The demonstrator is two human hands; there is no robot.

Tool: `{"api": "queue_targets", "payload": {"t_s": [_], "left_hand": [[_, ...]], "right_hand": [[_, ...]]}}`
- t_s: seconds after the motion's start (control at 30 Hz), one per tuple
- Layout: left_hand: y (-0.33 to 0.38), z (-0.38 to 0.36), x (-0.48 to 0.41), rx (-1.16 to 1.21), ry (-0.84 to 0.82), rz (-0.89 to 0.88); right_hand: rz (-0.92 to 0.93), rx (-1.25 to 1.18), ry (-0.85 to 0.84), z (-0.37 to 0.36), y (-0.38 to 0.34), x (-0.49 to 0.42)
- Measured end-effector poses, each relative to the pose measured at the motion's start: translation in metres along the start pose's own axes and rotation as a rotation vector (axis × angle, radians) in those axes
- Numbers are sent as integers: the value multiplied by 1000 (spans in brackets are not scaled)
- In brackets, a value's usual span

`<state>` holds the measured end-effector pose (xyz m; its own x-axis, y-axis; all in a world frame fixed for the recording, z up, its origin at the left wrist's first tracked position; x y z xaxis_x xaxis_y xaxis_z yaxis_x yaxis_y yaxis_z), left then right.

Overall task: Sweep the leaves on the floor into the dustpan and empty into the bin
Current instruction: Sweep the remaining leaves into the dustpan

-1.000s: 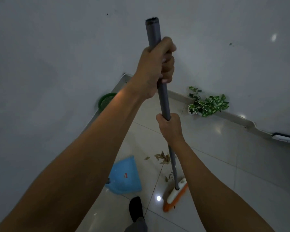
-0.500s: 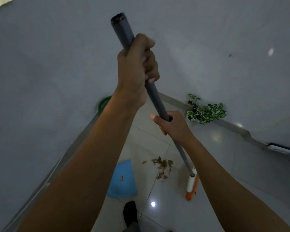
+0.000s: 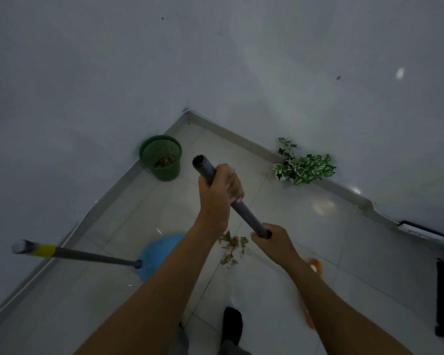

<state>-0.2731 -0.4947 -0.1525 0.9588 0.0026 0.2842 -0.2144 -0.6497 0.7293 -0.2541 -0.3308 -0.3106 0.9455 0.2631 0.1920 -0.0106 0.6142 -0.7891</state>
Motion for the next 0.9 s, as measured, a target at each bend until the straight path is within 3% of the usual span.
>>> {"api": "queue_targets", "payload": {"t_s": [0.33, 0.6, 0.73, 0.9], "left_hand": [[63, 17, 26, -26, 157, -160], [145, 50, 58, 25, 302, -348], [160, 41, 64, 44, 252, -389], [133, 0, 49, 25, 113, -354]], "right_hand": [[22, 12, -215, -40, -59, -22], [221, -51, -198, -87, -154, -45], [265, -60, -193, -82, -173, -50], [194, -54, -110, -32, -139, -49]]}}
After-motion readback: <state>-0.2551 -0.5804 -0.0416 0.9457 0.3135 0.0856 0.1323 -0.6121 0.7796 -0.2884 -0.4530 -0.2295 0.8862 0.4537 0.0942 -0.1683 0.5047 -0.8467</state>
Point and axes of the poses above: each hand's wrist, its own x-axis away from the middle knuckle, its own z-axis out of the back of the hand, y = z × x, the point moved 6 cm from there along -x, towards the middle knuckle, and after that the axes turned 12 degrees about z, right-handed, at the moved point
